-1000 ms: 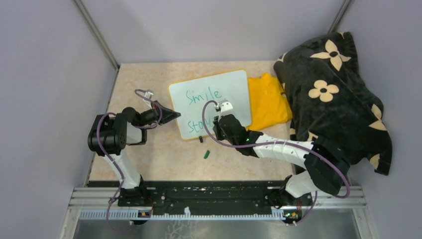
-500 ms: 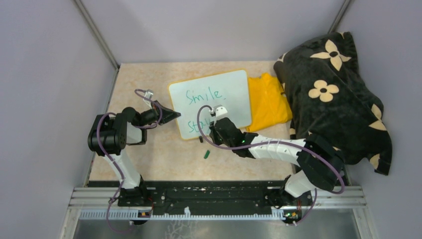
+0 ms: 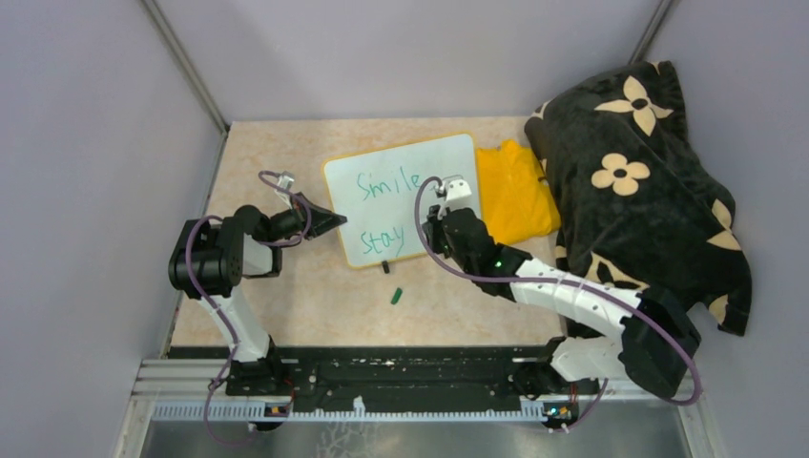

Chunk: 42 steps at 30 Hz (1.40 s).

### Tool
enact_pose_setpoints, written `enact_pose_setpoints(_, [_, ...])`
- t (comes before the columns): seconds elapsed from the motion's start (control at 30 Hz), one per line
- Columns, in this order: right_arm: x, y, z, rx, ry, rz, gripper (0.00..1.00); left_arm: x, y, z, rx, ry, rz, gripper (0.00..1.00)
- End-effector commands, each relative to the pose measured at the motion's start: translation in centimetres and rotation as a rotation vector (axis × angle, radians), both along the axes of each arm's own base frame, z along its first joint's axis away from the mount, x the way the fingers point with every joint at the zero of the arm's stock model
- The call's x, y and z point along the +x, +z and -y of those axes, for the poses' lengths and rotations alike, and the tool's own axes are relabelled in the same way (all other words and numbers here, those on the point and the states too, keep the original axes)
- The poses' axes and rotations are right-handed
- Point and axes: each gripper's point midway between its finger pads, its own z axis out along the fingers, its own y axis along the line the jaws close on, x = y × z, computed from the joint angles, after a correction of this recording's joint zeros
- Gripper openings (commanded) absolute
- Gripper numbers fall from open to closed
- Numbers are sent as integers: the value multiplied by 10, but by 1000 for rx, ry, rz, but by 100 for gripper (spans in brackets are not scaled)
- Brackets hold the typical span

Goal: Write a sentence on the whiteboard

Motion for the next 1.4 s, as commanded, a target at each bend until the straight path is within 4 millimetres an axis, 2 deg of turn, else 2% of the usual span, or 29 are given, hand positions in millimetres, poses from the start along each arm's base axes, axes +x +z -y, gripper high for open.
enact_pose_setpoints(0.0, [14, 24, 17, 25, -72, 79, 0, -2, 4, 9, 26, -29, 153, 0])
enact_pose_setpoints(0.27, [26, 39, 3, 35, -61, 121, 0, -2, 4, 9, 31, -30, 156, 0])
enact_pose_setpoints(0.8, [33, 35, -12, 40, -45, 113, 0, -2, 5, 9, 30, -31, 154, 0])
enact_pose_setpoints(1.37, [29, 5, -4, -12, -69, 51, 0, -2, 5, 9, 29, -30, 153, 0])
